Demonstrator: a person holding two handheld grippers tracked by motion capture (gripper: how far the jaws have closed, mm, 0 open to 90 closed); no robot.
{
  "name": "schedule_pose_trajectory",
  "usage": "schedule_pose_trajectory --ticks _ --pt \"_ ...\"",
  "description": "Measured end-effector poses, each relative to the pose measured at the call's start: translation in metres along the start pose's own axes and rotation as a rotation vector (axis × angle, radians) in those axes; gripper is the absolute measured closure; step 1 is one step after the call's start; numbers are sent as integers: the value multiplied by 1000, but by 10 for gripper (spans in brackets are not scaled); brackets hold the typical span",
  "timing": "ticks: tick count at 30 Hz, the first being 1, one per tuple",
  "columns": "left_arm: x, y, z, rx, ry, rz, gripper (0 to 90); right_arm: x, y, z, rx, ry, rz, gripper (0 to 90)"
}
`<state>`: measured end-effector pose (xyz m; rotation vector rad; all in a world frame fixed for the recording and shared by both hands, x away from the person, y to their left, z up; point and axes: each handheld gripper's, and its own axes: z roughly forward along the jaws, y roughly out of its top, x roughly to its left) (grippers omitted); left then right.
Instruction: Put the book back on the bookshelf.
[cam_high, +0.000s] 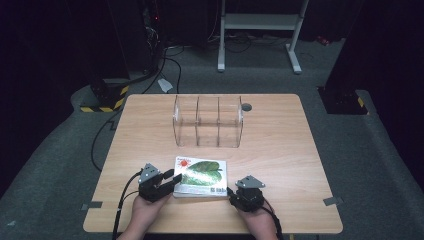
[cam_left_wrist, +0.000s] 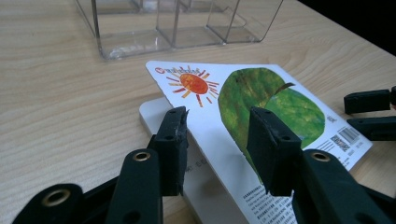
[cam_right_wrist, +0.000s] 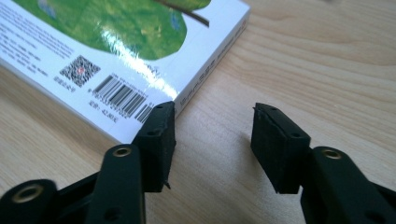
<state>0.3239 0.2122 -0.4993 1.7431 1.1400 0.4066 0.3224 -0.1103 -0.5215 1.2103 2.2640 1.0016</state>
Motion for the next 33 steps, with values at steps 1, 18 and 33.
schedule_pose_trajectory --ticks 1,18,33 --pt "-1 1 -1 -6 -2 2 577 -1 0 -2 -11 3 2 464" --pt "-1 6 -5 -26 -22 -3 580 23 5 5 -2 149 -38 270" --pt "5 5 -2 -19 -29 -38 494 26 4 6 4 126 -39 367"
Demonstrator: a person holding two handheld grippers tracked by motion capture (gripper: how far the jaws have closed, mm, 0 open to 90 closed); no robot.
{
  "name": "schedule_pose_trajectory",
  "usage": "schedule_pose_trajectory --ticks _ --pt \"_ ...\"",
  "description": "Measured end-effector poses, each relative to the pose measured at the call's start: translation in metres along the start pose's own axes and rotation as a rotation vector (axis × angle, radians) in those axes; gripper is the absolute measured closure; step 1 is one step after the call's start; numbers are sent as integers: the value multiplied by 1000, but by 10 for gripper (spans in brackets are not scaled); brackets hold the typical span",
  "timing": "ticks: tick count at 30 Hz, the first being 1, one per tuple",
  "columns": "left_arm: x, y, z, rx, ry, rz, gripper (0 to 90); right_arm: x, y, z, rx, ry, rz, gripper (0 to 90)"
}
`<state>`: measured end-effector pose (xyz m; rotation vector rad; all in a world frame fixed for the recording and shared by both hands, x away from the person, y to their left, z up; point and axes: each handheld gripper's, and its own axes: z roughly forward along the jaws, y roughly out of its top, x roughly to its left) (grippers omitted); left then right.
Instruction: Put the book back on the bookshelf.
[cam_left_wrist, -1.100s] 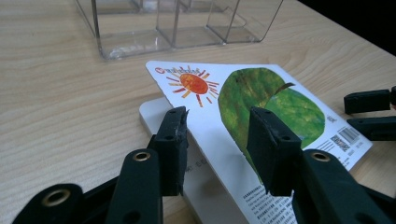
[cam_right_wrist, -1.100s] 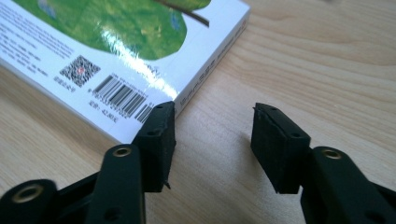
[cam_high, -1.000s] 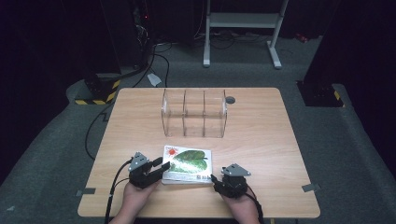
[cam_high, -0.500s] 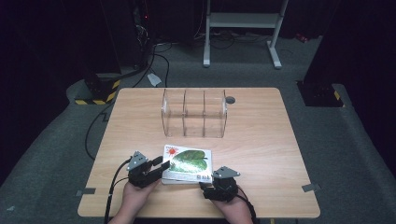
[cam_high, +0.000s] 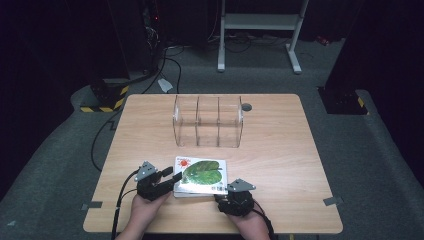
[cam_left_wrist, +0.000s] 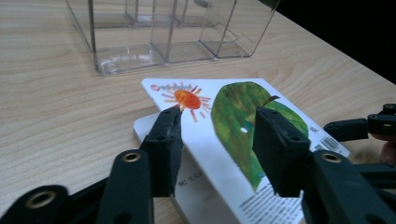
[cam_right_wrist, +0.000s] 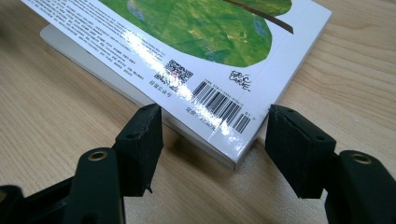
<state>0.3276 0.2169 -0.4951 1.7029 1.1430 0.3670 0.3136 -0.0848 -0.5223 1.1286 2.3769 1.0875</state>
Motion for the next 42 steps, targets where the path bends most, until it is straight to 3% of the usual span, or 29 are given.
schedule_pose_trajectory --ticks 3,7,13,23,26,30,32,34,36,40,42 --pt "7 -4 5 25 -8 -49 440 -1 0 0 -3 2 -2 368" --pt "10 -6 15 67 -65 -104 414 0 0 0 -3 2 -2 368" --pt "7 -6 22 99 -128 -99 436 0 0 0 -1 -2 -1 369" --pt "6 -6 21 81 -118 -71 534 0 0 0 4 12 -2 340" --pt "6 -6 21 85 -112 -51 551 0 0 -3 -6 27 -3 323" --pt "3 -6 19 89 -92 28 567 -3 1 -11 -43 15 -3 333" --pt "0 -6 19 87 -78 77 570 -7 3 -15 -59 23 14 351" --pt "-1 -6 18 84 -78 101 574 -14 5 -19 -69 41 58 362" --pt "-2 -7 17 75 -83 111 581 -21 7 -20 -71 52 86 368" --pt "0 -8 16 58 -94 134 594 -32 19 -14 -71 22 108 349" --pt "-2 -8 14 44 -102 147 604 -36 24 -8 -70 37 142 331"
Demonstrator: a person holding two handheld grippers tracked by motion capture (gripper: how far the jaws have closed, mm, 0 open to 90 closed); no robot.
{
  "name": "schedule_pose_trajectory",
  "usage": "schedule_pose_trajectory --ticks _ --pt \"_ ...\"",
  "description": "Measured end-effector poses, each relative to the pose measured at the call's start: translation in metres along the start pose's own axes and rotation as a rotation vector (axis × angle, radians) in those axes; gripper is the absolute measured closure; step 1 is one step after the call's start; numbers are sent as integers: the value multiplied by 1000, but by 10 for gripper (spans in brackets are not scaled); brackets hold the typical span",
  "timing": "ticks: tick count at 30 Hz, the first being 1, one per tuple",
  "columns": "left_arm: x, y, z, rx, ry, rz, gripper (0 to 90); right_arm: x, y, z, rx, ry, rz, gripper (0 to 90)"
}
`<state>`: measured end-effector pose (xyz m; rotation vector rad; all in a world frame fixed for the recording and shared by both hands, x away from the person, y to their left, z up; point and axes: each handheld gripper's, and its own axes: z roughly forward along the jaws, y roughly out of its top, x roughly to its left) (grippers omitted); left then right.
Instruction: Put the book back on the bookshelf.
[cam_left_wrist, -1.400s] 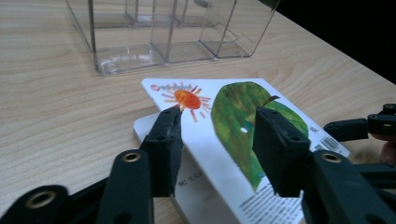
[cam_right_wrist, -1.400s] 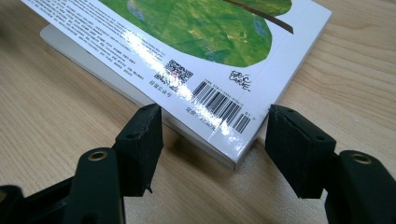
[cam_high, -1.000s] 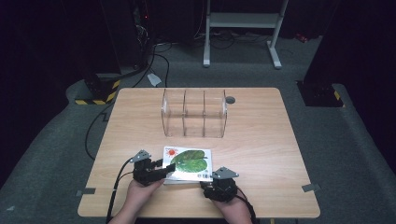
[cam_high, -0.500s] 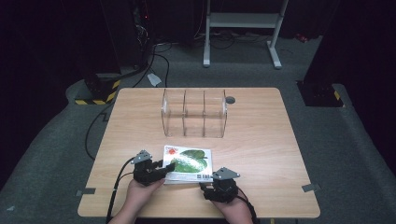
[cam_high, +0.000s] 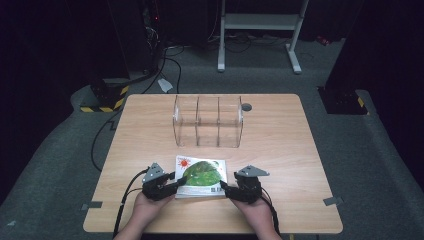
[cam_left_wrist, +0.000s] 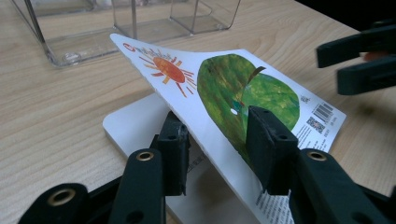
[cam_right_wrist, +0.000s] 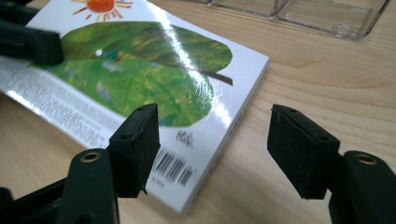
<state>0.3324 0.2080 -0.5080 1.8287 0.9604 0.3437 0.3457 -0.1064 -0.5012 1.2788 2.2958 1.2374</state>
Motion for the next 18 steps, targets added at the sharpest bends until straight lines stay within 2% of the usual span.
schedule_pose_trajectory --ticks 4,7,9,12,14,18 --pt "-5 0 -3 -20 9 65 618 -5 0 16 21 29 48 276" --pt "-6 1 -5 -32 5 81 622 -7 -2 22 56 46 73 257" --pt "-7 2 -6 -39 8 103 623 -8 -3 23 53 49 81 256" --pt "-10 2 -8 -55 8 124 625 -5 -4 25 49 62 61 245" --pt "-11 3 -9 -67 5 135 626 -5 -4 25 43 71 65 244" --pt "-15 4 -12 -90 -6 188 635 -5 -4 23 33 89 79 238"
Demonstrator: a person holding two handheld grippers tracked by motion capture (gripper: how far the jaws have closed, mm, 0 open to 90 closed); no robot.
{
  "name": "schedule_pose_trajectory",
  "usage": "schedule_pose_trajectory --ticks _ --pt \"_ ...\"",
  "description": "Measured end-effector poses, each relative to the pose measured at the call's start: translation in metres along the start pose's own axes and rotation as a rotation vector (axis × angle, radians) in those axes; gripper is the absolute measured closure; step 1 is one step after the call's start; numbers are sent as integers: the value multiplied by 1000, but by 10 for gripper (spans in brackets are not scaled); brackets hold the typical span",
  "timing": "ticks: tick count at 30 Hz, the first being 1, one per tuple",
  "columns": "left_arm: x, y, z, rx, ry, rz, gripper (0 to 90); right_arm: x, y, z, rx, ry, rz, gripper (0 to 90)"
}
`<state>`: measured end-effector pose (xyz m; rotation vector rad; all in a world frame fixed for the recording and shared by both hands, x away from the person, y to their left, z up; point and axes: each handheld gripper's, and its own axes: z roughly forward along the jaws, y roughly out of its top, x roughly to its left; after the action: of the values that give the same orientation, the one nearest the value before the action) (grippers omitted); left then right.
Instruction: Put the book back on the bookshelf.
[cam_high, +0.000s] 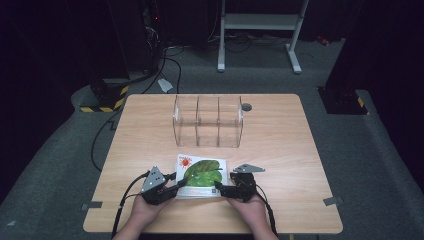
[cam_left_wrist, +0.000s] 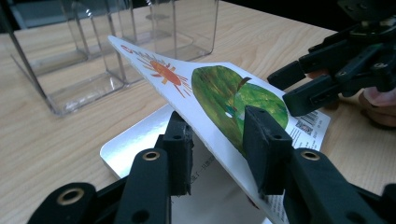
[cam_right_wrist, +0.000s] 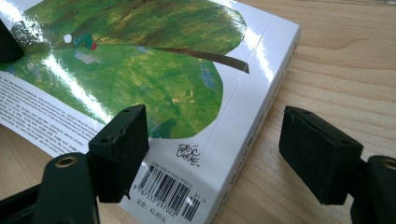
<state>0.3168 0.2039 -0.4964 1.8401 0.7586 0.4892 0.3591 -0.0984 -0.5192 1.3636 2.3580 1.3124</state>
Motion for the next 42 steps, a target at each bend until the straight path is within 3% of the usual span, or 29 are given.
schedule_pose_trajectory --ticks 3,8,13,18,24,29,42 --pt "-3 1 -2 -16 -8 30 640 -3 -1 -2 -7 51 42 241" --pt "-5 1 -4 -32 -7 61 642 -4 -3 -2 -6 55 42 234" --pt "-7 0 -5 -50 -11 93 646 -7 -3 1 8 104 74 195" --pt "-7 -1 -5 -51 -14 90 646 -8 -2 1 12 126 84 215" --pt "-4 -2 -5 -46 -22 52 645 -6 -2 -1 5 114 92 253" --pt "-4 -1 -5 -48 -16 25 652 -5 -2 -7 -33 84 78 320" --pt "-4 0 -4 -51 0 20 676 0 0 -18 -102 22 29 404"
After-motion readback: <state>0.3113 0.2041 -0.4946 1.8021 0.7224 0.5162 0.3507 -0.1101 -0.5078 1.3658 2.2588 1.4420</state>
